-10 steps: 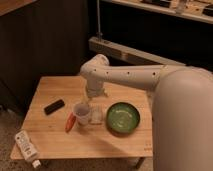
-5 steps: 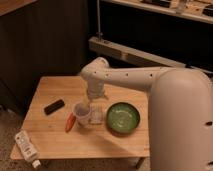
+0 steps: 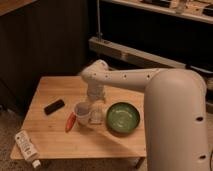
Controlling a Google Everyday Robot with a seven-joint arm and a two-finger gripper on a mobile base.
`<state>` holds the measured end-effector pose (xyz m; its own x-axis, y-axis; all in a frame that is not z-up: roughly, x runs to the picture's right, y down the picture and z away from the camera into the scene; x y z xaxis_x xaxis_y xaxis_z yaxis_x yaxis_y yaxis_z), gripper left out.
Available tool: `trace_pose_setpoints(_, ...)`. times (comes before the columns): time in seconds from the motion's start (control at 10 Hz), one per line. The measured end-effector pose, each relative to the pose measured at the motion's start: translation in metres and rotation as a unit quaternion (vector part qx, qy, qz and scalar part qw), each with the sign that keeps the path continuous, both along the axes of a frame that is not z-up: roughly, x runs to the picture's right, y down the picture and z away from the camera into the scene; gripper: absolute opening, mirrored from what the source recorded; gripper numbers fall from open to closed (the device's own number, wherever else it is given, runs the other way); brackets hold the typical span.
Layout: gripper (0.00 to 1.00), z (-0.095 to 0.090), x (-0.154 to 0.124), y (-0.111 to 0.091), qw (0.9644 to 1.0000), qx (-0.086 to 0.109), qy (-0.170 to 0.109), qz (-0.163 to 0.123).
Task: Place the ceramic cup in the ceramic bowl
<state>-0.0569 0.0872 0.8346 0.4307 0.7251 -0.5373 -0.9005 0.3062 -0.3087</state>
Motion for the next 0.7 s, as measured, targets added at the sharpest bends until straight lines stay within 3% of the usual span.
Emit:
trace_pose_setpoints(0.4,0.06,0.006,0.003,0.001,1.0,-0.003,0.0,-0.002)
trace_pose_setpoints(0.6,0.01,0.0,0.012,-0.003,1.0,-0.002,-0.004,0.003)
trace_pose_setpoints(0.7,0.01,-0.014,0.022,-0.012,1.0,0.003,-0.004,0.004)
